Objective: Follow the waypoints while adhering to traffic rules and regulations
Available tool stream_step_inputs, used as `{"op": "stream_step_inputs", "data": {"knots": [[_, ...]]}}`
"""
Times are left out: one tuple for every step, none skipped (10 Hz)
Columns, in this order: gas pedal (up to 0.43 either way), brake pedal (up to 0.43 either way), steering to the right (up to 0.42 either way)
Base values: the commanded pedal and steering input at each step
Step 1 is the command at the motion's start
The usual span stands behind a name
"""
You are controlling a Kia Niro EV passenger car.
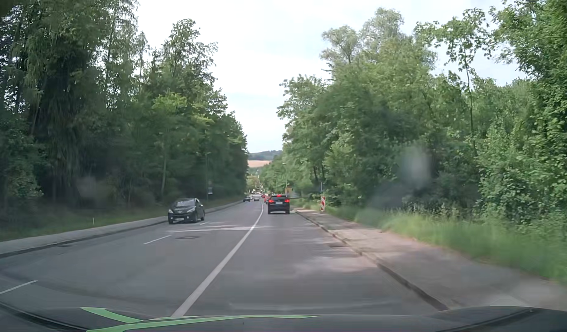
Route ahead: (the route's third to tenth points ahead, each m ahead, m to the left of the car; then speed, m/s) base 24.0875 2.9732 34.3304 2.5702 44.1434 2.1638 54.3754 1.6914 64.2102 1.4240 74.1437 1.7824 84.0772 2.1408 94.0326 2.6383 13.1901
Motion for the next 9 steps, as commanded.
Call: {"op": "stream_step_inputs", "data": {"knots": [[0.0,0.043,-0.009],[0.0,0.043,-0.008],[0.0,0.043,-0.008],[0.0,0.043,-0.008],[0.0,0.043,-0.007],[0.0,0.043,-0.006],[0.0,0.043,-0.005],[0.0,0.043,-0.005],[0.0,0.043,-0.004]]}}
